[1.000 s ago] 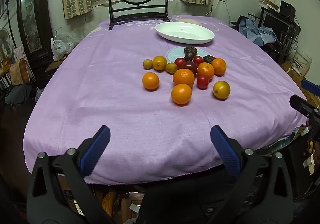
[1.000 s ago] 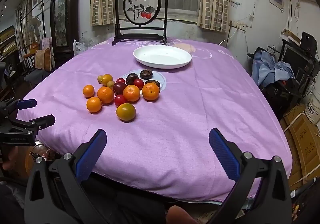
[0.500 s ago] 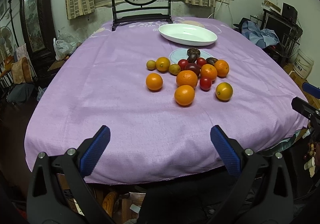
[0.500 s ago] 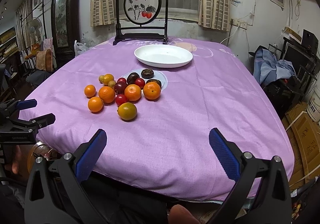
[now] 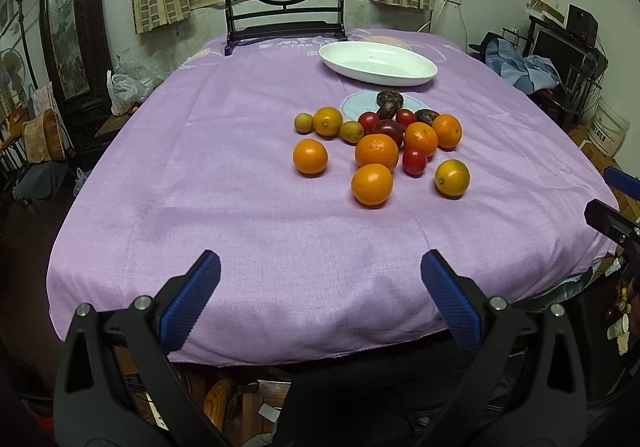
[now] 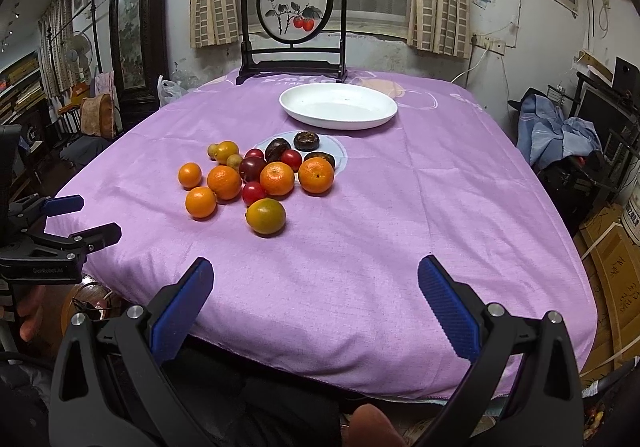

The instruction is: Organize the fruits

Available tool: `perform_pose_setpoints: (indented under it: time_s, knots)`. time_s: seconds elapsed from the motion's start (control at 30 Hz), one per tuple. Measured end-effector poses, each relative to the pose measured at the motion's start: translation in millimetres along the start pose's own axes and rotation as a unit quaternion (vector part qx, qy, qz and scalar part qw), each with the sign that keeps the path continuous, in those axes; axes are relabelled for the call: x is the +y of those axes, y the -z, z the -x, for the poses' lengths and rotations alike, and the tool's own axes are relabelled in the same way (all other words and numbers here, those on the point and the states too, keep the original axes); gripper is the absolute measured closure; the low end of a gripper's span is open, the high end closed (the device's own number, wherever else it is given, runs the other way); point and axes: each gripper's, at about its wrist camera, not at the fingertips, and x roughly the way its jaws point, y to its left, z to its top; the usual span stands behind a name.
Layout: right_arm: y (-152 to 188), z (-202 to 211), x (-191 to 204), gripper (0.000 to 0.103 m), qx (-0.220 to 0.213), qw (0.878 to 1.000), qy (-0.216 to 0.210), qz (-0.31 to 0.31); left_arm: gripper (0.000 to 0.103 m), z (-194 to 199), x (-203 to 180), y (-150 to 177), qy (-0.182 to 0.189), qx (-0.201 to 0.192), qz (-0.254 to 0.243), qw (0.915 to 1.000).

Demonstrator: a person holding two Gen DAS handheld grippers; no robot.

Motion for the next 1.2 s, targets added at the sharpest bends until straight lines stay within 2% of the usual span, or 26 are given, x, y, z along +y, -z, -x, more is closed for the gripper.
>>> perform_pose_setpoints:
  time_s: [0.6, 0.93, 1.2]
  knots:
    - [2, 1, 2, 0.001, -0.009, 1.0, 0.003, -0.003, 0.002, 0, -3, 3, -0.001, -0.002, -0.016, 0.9999]
    - [3, -16, 5, 0.001, -0.001, 1.0, -0.027, -0.003, 0.002, -12, 0, 3, 0.007, 0.003, -0.015, 0.9999]
    - [-4, -32, 13, 0.001, 0.007, 0.999, -0.038, 0.014, 0.002, -33, 2, -9, 0.011, 0.018, -0.014, 0.9997]
